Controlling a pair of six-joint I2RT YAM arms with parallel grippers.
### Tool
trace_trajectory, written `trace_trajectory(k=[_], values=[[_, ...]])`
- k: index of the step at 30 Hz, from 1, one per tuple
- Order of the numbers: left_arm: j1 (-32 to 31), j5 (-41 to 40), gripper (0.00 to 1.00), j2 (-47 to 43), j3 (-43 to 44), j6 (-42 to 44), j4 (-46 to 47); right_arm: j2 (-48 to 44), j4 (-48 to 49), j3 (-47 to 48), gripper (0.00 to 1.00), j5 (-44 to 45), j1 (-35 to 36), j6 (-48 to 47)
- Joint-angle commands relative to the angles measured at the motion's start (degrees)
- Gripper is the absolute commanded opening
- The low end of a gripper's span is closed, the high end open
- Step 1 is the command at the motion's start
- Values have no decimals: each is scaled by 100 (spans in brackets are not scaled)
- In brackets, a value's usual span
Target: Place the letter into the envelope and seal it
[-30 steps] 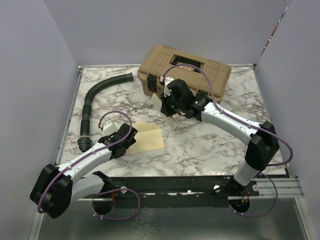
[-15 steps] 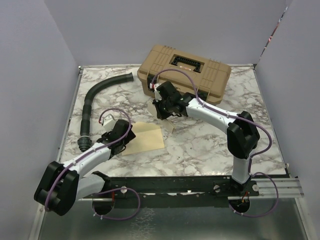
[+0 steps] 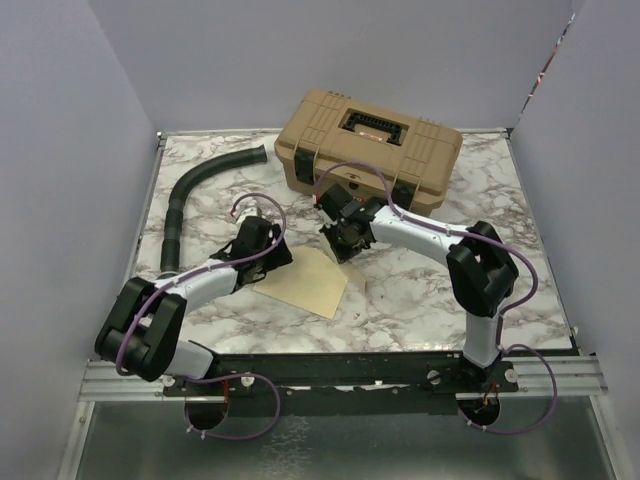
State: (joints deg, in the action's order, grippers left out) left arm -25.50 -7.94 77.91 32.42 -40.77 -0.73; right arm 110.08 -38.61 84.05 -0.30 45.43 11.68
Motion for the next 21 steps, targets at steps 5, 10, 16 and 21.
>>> trace_trajectory(k=[5, 10, 16, 21], values=[[17, 1203, 80, 854, 734, 454, 207, -733, -547, -1053, 0, 153, 36, 679], [17, 1392, 80, 976, 887, 395, 304, -1534, -188, -1709, 0, -593, 36, 928], [18, 1430, 81, 874, 1075, 341, 204, -2026, -408, -1671, 0, -142, 36, 1184], [18, 70, 86, 460, 1333, -20, -999, -2114, -239, -1484, 0, 442, 36, 1092]])
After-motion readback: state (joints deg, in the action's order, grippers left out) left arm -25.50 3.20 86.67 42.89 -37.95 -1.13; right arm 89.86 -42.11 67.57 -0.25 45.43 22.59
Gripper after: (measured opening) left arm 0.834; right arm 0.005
